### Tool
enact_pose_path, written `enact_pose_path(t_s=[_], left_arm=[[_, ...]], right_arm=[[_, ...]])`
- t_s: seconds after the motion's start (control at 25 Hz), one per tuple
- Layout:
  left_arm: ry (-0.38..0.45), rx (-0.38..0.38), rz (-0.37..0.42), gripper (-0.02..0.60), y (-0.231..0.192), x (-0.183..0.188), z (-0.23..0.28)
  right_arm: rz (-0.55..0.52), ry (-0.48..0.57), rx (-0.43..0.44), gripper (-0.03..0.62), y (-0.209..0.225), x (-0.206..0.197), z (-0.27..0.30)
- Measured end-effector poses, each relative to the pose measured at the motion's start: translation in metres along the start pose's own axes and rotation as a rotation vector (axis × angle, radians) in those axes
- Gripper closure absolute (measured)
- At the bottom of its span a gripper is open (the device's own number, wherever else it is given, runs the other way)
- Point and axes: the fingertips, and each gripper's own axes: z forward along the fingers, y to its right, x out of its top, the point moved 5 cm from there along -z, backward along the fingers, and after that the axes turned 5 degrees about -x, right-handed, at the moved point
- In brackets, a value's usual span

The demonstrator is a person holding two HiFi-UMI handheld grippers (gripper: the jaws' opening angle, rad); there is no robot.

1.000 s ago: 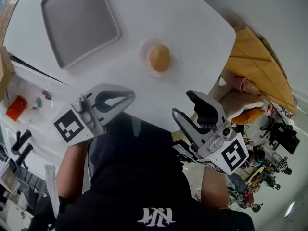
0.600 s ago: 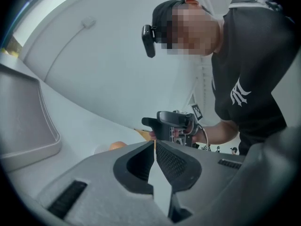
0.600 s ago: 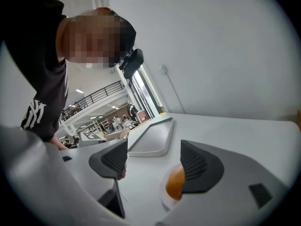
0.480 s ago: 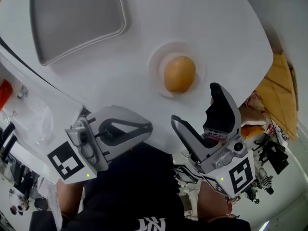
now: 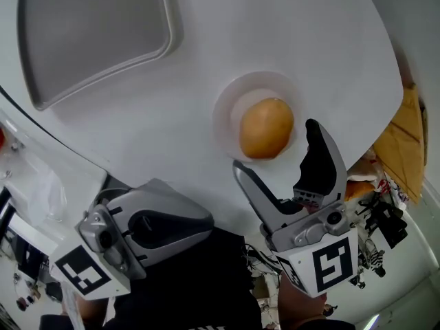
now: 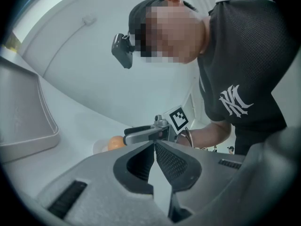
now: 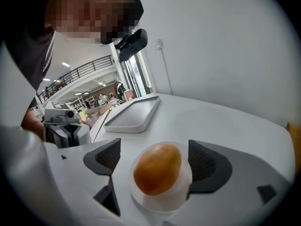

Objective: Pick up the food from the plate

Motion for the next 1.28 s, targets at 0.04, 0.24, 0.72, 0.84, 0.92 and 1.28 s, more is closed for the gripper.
enact_pose_path(t_s=[0.04,0.24,0.72,0.84,0.92,1.28], left_arm=[[-0.006,-0.002,-0.006,0.571,0.001,-0.002,0.000],[-0.018,-0.002,-0.031,0.571,0.004,-0.006,-0.003],[-0.003,-0.005,-0.051,0.571,0.003,-0.010,-0.004],[0.016,-0.003,-0.049,0.571,0.004,-0.010,-0.005],[0.014,-0.006,-0.048,0.571,0.005,-0.010,-0.002],[0.007,-0.006,-0.057,0.571,0.004,-0.021,-0.011]], right_arm=[[-0.003,-0.005,-0.005,0.195,0.000,0.000,0.001],[-0.031,-0.052,-0.010,0.181,-0.001,-0.002,0.009],[-0.034,-0.160,-0.052,0.178,0.011,-0.020,0.026],[-0.041,-0.187,-0.058,0.178,0.010,-0.025,0.030],[-0.051,-0.199,-0.071,0.180,0.012,-0.026,0.030],[-0.072,-0.228,-0.068,0.183,0.007,-0.030,0.036]])
